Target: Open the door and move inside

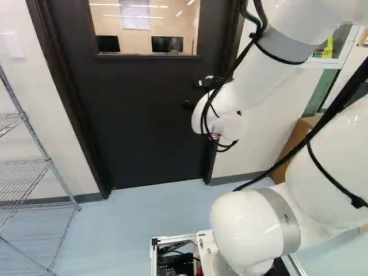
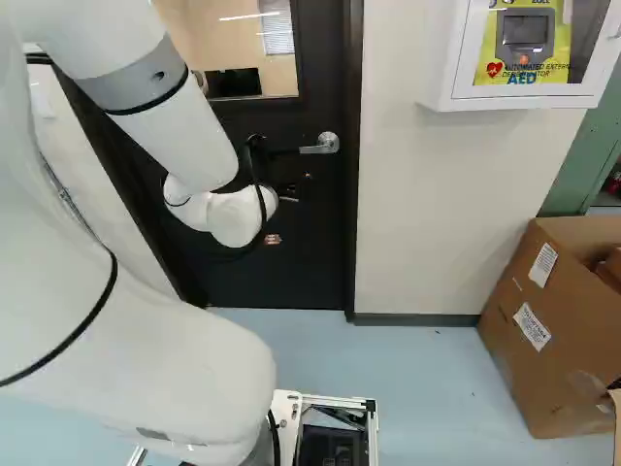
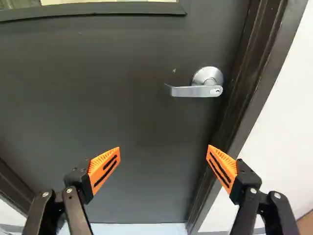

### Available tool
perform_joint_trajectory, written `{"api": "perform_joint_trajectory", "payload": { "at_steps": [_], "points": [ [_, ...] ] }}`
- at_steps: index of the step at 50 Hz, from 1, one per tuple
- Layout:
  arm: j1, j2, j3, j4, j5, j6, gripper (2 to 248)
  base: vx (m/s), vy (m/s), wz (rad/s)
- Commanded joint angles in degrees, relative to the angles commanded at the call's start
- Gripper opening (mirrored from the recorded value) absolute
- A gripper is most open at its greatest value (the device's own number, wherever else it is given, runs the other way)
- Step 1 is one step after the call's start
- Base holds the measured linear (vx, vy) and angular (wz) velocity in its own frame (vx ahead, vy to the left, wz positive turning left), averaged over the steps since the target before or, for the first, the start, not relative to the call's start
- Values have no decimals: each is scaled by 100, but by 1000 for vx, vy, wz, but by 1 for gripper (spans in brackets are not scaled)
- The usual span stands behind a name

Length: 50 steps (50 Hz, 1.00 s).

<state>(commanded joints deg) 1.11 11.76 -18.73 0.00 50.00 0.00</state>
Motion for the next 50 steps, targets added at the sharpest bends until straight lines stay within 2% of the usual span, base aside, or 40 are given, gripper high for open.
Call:
{"api": "perform_joint_trajectory", "payload": {
  "at_steps": [50],
  "points": [
    [85,-682,-1295,0,0,0,247,0,0,0]
  ]
}}
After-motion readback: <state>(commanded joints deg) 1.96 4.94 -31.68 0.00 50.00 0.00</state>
